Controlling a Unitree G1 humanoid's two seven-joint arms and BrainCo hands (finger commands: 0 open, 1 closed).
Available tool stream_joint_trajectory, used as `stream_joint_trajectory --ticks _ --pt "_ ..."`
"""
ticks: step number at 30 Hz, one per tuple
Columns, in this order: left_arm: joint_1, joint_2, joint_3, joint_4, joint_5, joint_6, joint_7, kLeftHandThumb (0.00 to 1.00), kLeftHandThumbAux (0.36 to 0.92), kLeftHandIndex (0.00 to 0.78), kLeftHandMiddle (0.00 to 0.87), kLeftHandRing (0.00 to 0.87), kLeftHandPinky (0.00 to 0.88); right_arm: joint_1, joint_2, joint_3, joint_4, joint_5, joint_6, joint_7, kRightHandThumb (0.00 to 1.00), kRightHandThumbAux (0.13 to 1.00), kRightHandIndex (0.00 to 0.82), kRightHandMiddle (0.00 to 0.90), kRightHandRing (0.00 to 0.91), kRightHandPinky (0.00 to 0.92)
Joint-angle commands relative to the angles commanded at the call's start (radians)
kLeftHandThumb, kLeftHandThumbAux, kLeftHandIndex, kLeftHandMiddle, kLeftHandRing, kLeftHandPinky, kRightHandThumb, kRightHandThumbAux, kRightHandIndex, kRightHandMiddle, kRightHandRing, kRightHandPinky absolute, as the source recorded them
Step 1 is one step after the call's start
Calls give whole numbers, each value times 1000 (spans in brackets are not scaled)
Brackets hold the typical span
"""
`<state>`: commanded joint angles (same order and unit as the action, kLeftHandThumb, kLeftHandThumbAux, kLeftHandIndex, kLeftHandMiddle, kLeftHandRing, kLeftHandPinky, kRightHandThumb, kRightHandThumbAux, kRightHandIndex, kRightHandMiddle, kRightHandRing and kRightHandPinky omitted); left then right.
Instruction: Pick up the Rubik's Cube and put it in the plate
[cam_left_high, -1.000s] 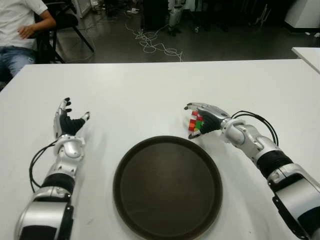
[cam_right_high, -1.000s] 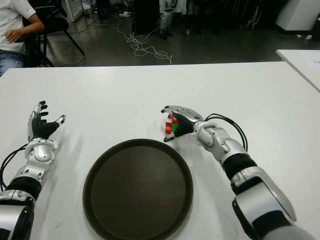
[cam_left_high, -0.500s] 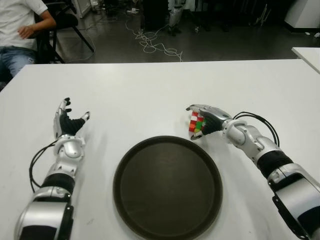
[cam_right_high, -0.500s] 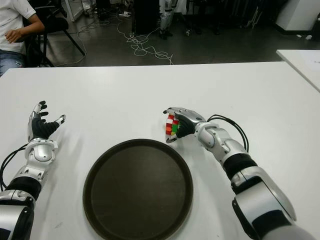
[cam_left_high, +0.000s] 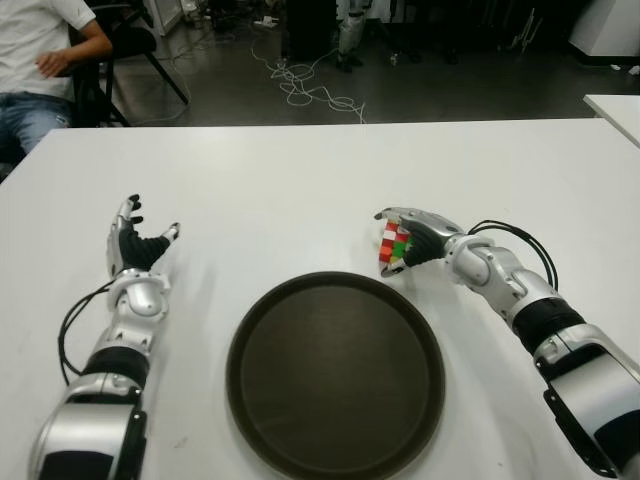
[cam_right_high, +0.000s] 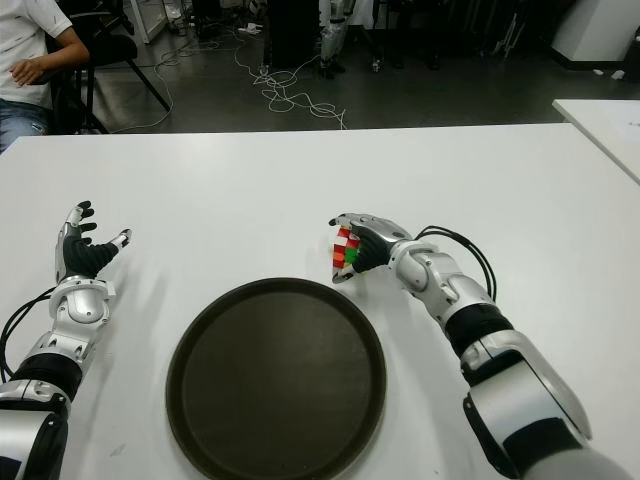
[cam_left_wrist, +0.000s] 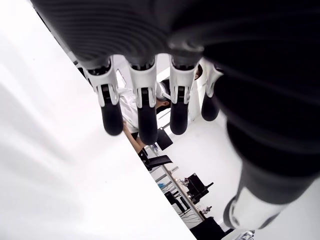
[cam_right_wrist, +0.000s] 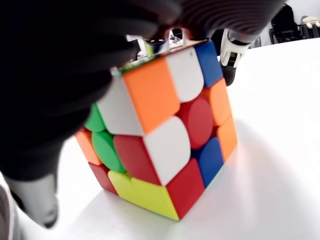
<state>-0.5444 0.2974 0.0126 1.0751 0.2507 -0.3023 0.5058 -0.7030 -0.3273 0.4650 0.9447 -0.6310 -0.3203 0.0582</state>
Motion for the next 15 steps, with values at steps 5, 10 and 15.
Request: stream_joint_trajectory --ticks 5,10,15 --pt "1 2 -2 0 4 -6 4 295 765 111 166 170 199 -4 -13 -1 6 -9 2 -22 0 629 0 8 4 0" --pt "0 2 -2 3 5 -6 5 308 764 112 163 172 220 -5 -27 -2 7 -9 -9 -39 0 614 0 12 8 0" --pt "-1 1 -2 5 6 2 9 302 758 109 159 169 219 1 -33 -7 10 -2 -33 -68 0 611 0 12 15 1"
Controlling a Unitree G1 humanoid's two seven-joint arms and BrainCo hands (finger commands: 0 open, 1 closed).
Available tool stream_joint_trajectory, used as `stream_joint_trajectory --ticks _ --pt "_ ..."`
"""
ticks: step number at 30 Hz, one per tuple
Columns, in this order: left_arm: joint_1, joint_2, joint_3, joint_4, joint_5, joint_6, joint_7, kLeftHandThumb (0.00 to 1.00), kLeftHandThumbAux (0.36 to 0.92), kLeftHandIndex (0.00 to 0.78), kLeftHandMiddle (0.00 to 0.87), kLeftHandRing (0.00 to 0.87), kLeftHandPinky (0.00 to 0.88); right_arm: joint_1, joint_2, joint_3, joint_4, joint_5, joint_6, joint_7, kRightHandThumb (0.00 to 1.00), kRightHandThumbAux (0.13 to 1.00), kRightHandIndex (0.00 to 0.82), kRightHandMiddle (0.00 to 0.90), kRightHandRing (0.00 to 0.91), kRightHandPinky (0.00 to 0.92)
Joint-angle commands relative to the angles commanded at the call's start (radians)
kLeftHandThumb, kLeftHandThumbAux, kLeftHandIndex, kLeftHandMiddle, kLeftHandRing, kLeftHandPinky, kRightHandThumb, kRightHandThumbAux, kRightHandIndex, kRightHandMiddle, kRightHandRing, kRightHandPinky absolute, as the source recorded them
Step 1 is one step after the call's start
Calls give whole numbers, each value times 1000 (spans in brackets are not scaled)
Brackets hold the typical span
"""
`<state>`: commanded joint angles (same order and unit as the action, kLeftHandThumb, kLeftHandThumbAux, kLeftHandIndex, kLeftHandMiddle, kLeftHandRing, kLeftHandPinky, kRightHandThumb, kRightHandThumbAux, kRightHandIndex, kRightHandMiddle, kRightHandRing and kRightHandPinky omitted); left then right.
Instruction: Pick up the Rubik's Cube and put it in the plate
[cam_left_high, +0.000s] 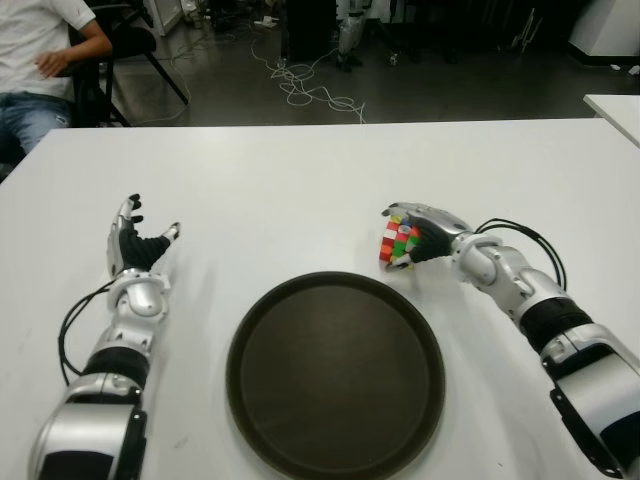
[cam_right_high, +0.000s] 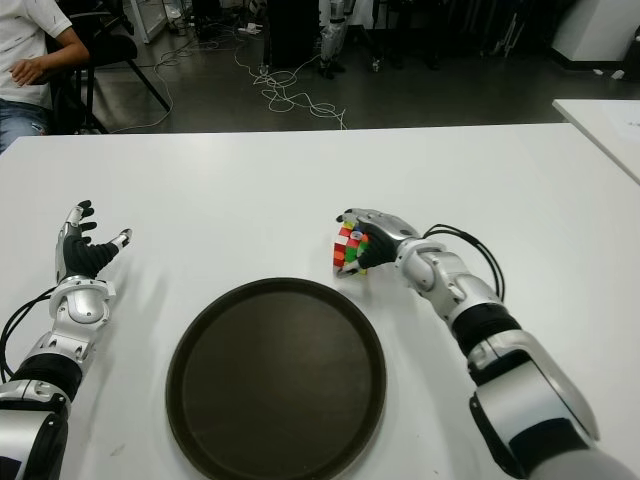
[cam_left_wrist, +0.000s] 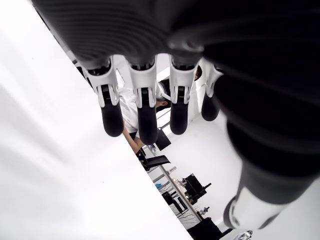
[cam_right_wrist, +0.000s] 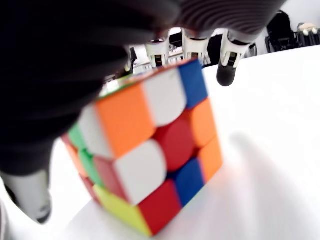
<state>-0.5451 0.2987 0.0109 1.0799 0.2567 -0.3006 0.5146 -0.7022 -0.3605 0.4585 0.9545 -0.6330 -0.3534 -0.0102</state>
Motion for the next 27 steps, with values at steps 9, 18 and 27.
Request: stream_joint_trajectory --ticks 9,18,27 --pt "1 0 3 -2 -3 -3 -7 293 760 110 167 177 224 -5 -8 -3 11 10 -19 12 0 599 2 10 16 1" --pt "2 0 3 -3 -4 -6 -13 314 758 109 161 170 209 -9 -3 -5 30 14 -30 1 0 562 7 21 27 0" --pt "4 0 6 -7 -10 -10 -21 339 761 116 171 177 205 -19 0 6 66 -3 -60 -41 0 570 13 50 42 16"
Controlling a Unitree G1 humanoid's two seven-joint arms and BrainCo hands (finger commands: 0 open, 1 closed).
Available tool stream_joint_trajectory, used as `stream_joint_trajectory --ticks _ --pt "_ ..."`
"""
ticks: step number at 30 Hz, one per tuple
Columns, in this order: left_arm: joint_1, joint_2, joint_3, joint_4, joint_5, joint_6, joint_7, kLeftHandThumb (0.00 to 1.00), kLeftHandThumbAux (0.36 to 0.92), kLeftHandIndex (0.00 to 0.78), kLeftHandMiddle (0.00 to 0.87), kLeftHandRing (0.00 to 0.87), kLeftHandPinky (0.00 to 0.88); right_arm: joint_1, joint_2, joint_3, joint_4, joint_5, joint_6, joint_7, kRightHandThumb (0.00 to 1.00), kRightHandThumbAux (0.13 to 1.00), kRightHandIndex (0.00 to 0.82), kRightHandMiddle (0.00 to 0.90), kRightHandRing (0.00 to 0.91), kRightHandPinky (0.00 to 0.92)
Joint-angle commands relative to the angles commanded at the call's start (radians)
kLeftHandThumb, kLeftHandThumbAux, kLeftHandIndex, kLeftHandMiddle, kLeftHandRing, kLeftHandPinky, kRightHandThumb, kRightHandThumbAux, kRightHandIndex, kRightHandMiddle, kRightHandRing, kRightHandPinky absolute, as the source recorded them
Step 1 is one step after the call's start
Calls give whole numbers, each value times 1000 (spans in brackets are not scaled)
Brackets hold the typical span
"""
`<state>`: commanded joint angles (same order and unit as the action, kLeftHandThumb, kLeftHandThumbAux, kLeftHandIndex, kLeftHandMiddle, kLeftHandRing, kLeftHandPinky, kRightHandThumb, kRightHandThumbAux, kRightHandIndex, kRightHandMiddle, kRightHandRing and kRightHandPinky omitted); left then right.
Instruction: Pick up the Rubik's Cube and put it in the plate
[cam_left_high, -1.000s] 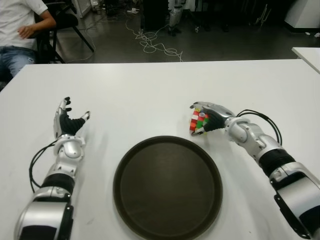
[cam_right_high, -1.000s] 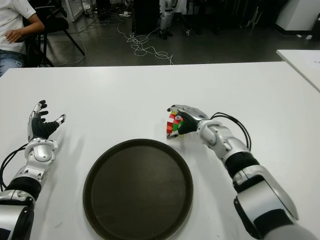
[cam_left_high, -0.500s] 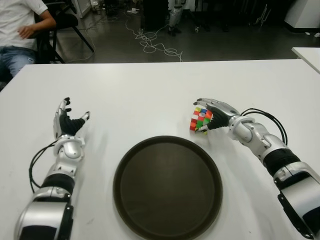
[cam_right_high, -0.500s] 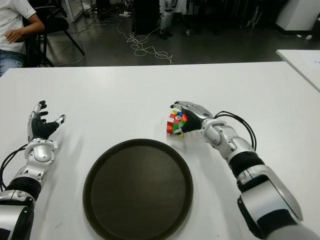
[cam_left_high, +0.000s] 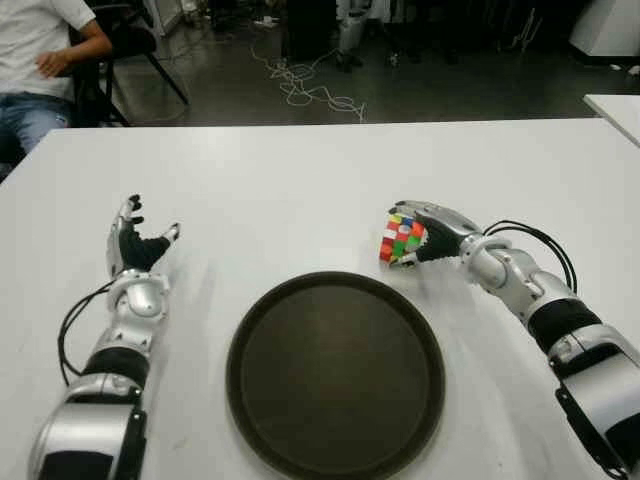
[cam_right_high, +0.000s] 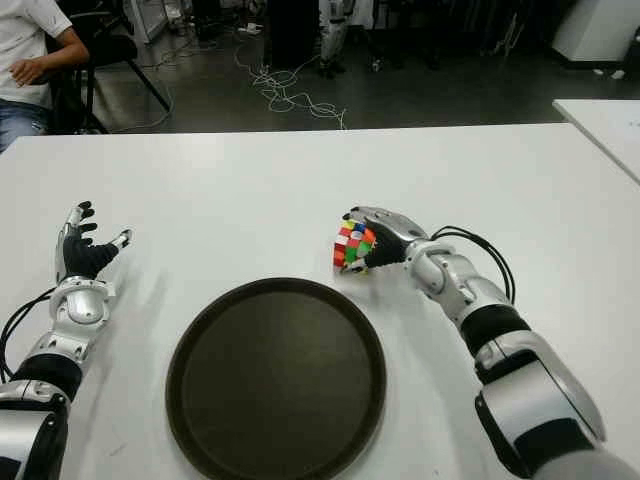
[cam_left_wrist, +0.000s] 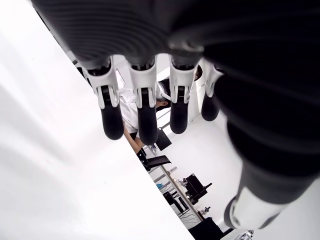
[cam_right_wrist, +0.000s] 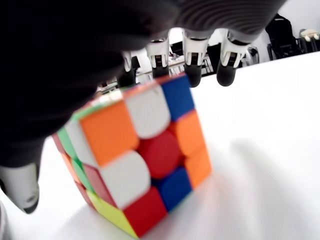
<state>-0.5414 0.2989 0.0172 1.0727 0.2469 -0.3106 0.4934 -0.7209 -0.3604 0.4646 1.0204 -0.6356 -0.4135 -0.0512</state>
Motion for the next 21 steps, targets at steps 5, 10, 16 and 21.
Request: stream_joint_trajectory --ticks 5,10,16,21 --pt "-2 2 -4 0 7 18 4 291 747 107 161 162 181 2 -10 16 -20 -27 -9 -39 0 612 37 80 68 60" --pt "-2 4 -9 0 15 20 11 292 749 113 167 170 202 0 -11 20 -10 -42 -17 -66 0 638 82 135 137 142" --pt "0 3 -4 -2 9 11 3 314 757 113 168 173 211 7 -10 15 -12 -39 -19 -88 0 704 142 251 273 292" --pt "-1 2 -2 -2 6 14 1 306 753 111 165 172 217 10 -10 12 -17 -35 -17 -88 0 723 131 256 284 309"
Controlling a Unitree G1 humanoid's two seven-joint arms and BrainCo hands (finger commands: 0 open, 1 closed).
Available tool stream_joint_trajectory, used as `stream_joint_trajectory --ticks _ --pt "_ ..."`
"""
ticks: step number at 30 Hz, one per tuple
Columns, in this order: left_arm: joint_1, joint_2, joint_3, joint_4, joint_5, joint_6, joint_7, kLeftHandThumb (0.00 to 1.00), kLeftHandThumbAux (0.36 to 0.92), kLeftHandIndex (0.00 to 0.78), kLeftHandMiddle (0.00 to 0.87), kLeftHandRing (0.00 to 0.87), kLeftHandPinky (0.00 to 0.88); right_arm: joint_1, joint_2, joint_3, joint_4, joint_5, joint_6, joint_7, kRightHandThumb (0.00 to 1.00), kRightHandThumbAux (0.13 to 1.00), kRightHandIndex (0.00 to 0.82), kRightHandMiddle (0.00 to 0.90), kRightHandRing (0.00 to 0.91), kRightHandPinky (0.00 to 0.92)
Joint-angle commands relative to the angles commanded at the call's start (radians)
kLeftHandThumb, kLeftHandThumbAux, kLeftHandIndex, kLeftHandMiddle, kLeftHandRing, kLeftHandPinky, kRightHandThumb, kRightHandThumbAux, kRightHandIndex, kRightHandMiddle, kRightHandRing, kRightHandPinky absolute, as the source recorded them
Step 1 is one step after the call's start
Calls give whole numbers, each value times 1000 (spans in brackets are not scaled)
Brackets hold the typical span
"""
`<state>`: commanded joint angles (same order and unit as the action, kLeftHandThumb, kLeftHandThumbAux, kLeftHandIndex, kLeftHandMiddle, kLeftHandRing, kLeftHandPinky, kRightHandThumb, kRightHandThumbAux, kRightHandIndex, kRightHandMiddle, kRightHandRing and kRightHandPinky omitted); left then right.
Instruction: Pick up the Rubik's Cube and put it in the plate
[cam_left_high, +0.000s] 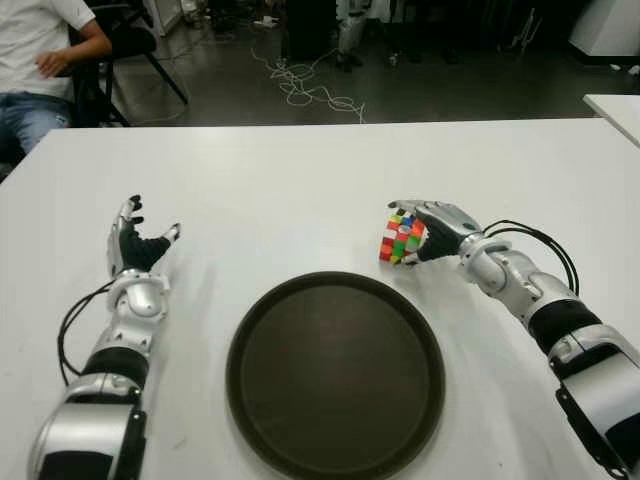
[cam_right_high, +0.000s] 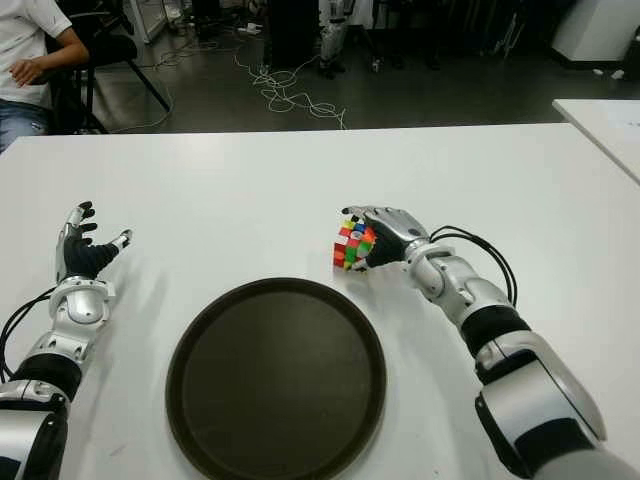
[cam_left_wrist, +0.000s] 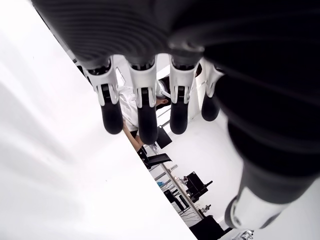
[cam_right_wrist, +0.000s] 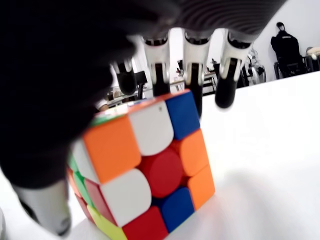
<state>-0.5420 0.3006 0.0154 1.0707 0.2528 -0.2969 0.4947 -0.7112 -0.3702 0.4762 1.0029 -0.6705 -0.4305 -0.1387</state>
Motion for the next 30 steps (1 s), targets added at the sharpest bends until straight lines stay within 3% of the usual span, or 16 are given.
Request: stream_joint_trajectory --ticks 12,17,22,30 --pt "0 -4 3 -5 -2 10 5 297 756 109 159 164 201 4 4 -6 -17 8 33 27 0 755 136 301 335 350" --pt "1 -4 6 -7 -7 2 0 328 760 118 172 187 244 6 7 -12 -21 17 35 38 0 751 150 284 307 309" --pt "2 -3 6 -7 -9 -1 -4 328 760 113 176 193 245 8 7 -13 -22 20 31 39 24 805 233 355 380 403" --pt "3 -1 1 -6 -3 -10 0 331 766 119 179 195 244 10 5 -15 -27 24 19 39 106 808 342 431 488 479"
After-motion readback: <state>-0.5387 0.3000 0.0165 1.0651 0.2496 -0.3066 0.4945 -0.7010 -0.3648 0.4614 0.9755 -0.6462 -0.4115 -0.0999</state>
